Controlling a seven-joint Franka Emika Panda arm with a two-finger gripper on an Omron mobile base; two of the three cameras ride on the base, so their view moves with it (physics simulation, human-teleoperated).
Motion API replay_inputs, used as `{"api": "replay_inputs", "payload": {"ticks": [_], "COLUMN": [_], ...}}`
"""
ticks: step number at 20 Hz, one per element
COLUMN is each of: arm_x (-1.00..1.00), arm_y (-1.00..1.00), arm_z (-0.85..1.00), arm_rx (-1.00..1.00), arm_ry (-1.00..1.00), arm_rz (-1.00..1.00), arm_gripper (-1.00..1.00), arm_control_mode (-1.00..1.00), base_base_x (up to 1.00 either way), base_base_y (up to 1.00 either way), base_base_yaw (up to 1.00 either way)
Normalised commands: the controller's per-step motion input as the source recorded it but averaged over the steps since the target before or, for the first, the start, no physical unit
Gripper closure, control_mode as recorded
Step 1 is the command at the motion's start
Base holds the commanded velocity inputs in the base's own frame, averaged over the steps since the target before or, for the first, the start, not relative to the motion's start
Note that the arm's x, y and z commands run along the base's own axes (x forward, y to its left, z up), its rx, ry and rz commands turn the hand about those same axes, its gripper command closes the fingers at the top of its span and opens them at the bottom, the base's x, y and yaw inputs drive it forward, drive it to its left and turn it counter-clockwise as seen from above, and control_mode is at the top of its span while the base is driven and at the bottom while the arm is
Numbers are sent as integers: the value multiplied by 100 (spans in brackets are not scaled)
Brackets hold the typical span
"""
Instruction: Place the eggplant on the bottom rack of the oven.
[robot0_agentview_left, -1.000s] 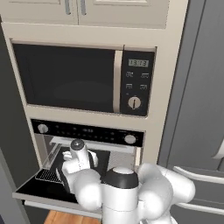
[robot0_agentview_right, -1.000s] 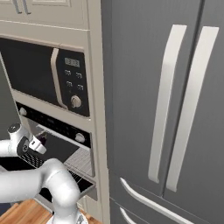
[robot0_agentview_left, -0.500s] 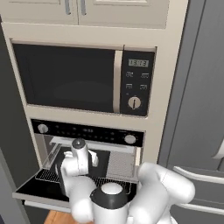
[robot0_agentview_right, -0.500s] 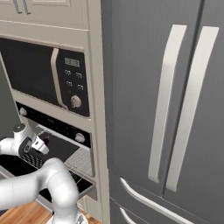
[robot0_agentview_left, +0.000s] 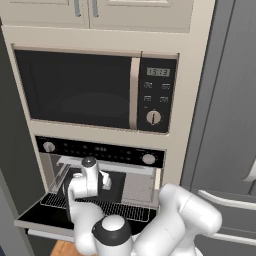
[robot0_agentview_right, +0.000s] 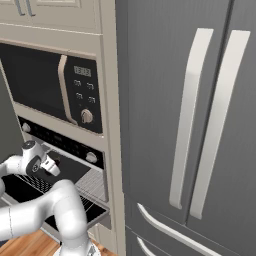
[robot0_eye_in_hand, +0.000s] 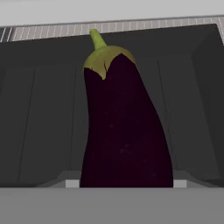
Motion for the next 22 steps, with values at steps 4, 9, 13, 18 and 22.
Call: {"api": "replay_inputs", "payload": {"ticks": [4, 9, 13, 18, 22], "arm_x": [22, 14, 3, 5, 10], "arm_y": [4, 7, 4, 1, 0], "arm_z": [-34, -37, -31, -24, -12], "arm_rx": [-5, -3, 0, 0, 0], "arm_ry": [3, 4, 4, 1, 0], "arm_rz": [0, 0, 0, 0, 0], "arm_gripper": [100, 100, 100, 100, -100], "arm_control_mode": [-100, -100, -100, -100, -100], "base_base_x": [0, 0, 0, 0, 0], "base_base_y": [0, 0, 0, 0, 0], "base_base_yaw": [0, 0, 0, 0, 0]}}
